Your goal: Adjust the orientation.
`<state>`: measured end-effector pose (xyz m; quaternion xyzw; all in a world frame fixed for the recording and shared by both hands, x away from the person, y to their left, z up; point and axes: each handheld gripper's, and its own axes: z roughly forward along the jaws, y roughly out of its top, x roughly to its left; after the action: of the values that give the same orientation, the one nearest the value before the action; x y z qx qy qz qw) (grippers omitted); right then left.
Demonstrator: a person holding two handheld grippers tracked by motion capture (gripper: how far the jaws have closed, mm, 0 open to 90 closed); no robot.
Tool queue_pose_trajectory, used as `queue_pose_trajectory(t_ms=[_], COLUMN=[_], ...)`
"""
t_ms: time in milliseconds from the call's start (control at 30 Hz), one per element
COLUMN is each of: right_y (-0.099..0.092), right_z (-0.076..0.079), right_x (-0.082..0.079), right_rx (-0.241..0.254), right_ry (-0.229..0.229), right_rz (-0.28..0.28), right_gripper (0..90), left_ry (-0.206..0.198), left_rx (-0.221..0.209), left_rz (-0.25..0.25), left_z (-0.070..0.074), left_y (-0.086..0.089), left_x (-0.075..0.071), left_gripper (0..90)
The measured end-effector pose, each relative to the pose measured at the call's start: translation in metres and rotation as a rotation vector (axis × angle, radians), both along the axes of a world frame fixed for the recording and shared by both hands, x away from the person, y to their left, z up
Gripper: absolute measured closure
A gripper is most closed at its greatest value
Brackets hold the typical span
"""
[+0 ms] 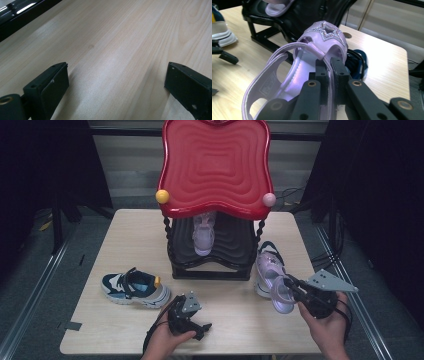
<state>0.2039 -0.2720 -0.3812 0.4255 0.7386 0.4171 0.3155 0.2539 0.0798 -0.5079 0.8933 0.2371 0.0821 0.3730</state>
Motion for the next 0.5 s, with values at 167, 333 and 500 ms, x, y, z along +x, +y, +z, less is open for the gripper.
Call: queue_pose_trajectory(t_ms=[167, 333, 500], right_y=[0.011, 0.022, 0.034], right_z=[0.000, 0.001, 0.000], right_x=[0.000, 0.002, 0.006], right_rx=[-0.005, 0.005, 0.009], right_ry=[0.008, 0.006, 0.008], right_rz=[0.030, 0.058, 0.074], right_gripper=[85.2, 85.2, 85.2], left_ry=[0.000, 0.000, -0.001], left_rx=[0.000, 0.000, 0.002], left_rz=[0.000, 0.001, 0.000], left_z=[0.000, 0.000, 0.000], left_y=[0.000, 0.000, 0.000], left_x=[0.000, 0.000, 0.000], left_gripper=[4.9, 4.9, 4.9])
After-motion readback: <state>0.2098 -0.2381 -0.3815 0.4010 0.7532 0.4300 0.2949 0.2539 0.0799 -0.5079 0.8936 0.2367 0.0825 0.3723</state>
